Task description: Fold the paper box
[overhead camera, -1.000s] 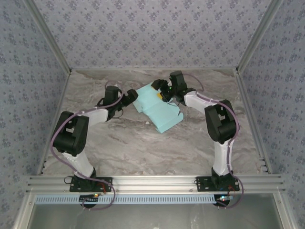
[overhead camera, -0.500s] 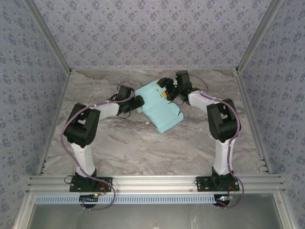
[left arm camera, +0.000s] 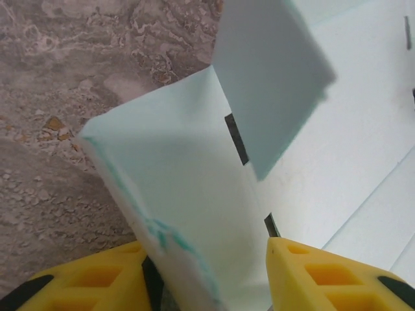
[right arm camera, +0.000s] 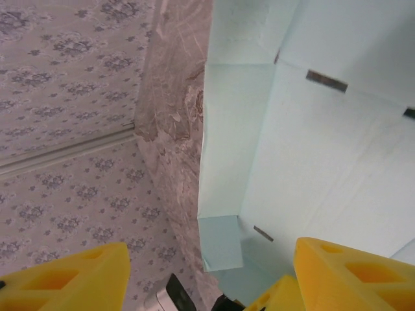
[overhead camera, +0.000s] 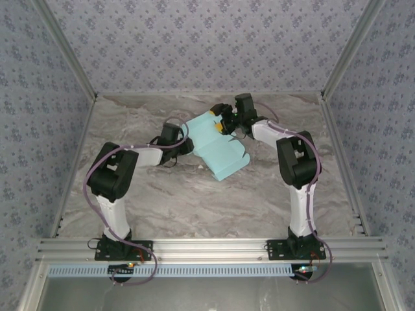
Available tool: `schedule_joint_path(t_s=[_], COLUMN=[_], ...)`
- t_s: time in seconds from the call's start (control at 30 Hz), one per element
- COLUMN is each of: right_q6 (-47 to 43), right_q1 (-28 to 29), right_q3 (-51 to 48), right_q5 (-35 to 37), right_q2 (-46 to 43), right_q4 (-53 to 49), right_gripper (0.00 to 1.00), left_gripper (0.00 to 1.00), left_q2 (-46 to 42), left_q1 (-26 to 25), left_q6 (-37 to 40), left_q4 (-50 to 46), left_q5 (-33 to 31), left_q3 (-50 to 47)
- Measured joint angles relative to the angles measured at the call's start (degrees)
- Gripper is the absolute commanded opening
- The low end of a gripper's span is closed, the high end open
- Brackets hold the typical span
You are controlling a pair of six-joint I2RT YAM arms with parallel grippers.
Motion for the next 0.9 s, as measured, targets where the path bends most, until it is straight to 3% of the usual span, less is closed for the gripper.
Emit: schedule_joint_path(t_s=[0.3, 0.6, 0.7, 0.8, 0.87, 0.9], right_q6=[4.6, 5.8, 5.8, 5.7, 5.9, 6.0], right_q1=[4.0, 3.8, 3.8, 3.8, 3.8, 3.8], right_q3=[14.1, 20.6, 20.9, 21.0, 21.0, 20.9], right_q5=[3.3, 5.7, 6.2, 6.1, 6.4, 6.4], right_q2=[4.0, 7.9, 8.4, 8.4, 8.4, 8.4], right_q4=[-17.5, -25.4, -27.6, -28.4, -28.7, -28.8], right_gripper=[0.74, 0.7, 0.56, 0.31, 0.15, 0.13], left_gripper=[0.43, 0.43, 0.43, 0.44, 0.51, 0.57], left_q2=[-4.3, -6.2, -6.4, -6.6, -6.8, -7.0], left_q1=[-3.7, -6.4, -7.1, -7.4, -7.5, -7.5], left_q6=[7.6, 12.6, 13.4, 13.7, 13.9, 14.1], left_q4=[9.9, 15.3, 16.1, 16.7, 16.9, 16.9], left_q5=[-4.3, -7.7, -8.4, -8.6, -8.6, -8.5], left_q3=[-7.5, -9.5, -9.8, -9.8, -10.0, -10.1])
